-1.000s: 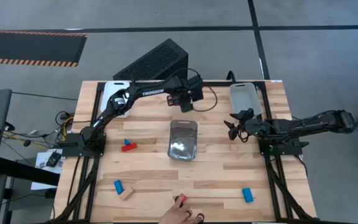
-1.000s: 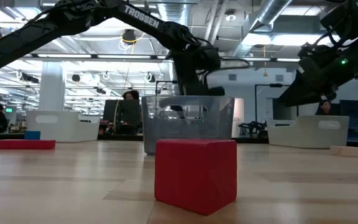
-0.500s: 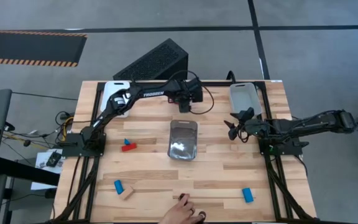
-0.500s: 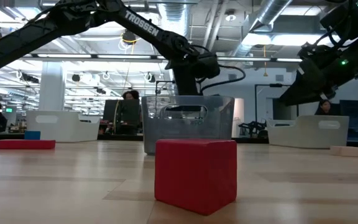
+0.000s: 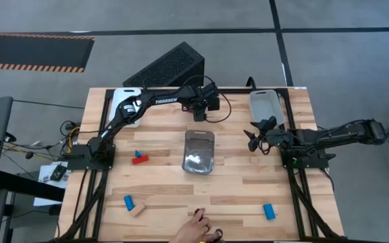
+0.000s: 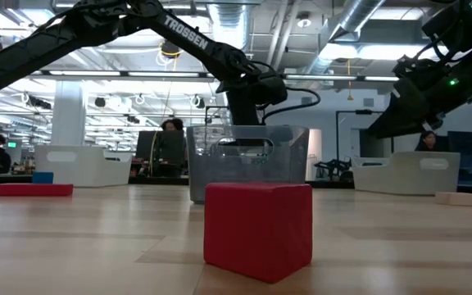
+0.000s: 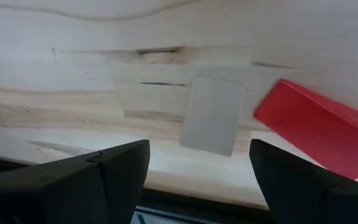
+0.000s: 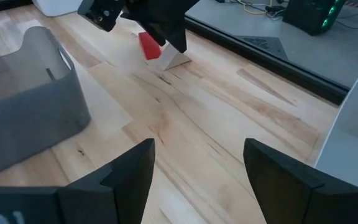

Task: Sort & place blocks by color
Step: Put the top brown block into the white bin

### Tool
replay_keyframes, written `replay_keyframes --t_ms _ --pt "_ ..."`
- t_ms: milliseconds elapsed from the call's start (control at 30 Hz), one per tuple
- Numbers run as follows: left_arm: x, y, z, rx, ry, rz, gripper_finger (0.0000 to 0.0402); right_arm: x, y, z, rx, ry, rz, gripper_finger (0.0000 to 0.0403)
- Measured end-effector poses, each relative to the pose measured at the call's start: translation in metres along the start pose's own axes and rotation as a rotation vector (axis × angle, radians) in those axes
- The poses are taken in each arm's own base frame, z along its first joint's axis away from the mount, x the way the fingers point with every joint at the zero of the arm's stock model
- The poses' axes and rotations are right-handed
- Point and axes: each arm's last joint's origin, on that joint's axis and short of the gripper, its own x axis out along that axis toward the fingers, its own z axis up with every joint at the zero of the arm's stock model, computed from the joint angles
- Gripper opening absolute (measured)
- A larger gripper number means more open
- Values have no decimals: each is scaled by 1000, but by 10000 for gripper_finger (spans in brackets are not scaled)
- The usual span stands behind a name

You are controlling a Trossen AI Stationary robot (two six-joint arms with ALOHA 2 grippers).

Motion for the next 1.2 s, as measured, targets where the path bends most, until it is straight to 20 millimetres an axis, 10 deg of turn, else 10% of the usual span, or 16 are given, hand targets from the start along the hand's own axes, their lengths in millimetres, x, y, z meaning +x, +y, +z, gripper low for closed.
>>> replay_keyframes --t_ms 1200 --pt "9 -31 -48 -262 -318 137 265 0 2 4 13 -37 20 272"
